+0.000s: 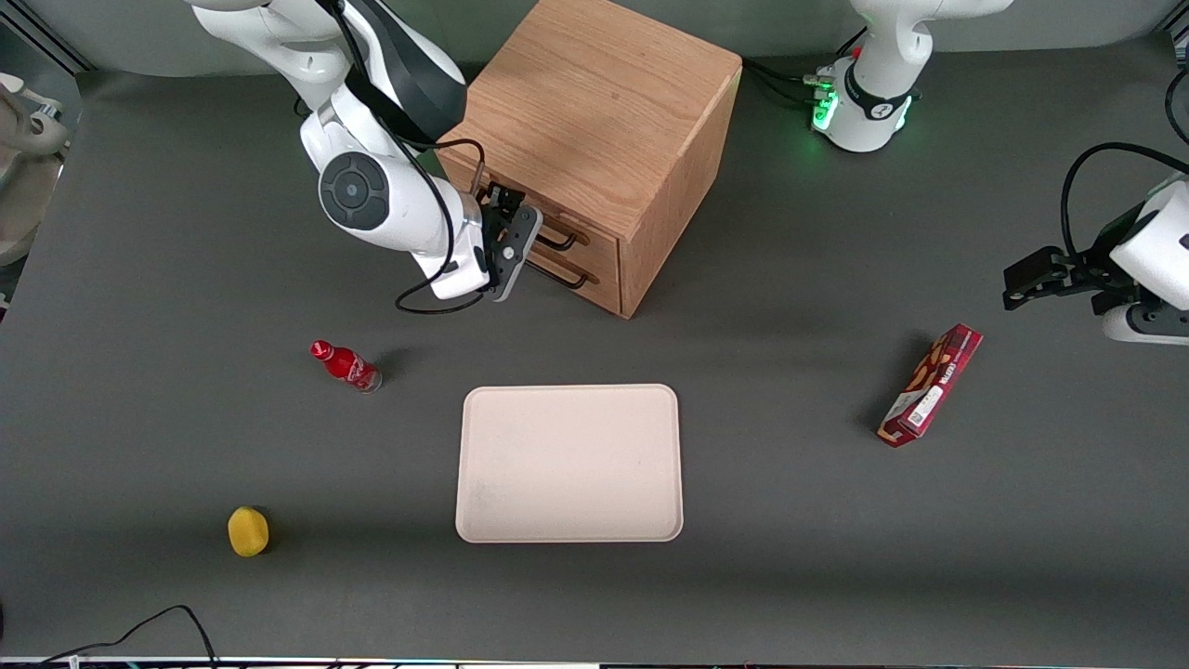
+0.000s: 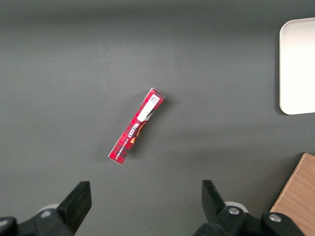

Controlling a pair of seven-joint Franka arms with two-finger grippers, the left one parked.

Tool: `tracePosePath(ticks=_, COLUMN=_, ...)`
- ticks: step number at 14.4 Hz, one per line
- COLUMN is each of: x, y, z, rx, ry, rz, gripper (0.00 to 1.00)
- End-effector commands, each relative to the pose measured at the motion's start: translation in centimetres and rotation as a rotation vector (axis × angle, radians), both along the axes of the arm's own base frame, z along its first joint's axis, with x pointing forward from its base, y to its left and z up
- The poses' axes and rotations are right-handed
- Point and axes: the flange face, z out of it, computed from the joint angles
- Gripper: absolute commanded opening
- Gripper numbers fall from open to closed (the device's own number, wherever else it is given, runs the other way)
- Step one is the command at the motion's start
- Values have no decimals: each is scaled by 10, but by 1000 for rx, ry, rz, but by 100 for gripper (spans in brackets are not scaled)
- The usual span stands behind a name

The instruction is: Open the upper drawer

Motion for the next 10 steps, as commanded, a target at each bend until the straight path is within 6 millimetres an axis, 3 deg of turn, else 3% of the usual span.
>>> tracePosePath(ticks=1, x=-7, y=-4, z=1, rx=-21, ry=-29, rz=-6, gripper=100)
tracePosePath(ticks=10, x=-8, y=-5, z=-11, rx=-24, ry=-36, rz=-11, gripper=100)
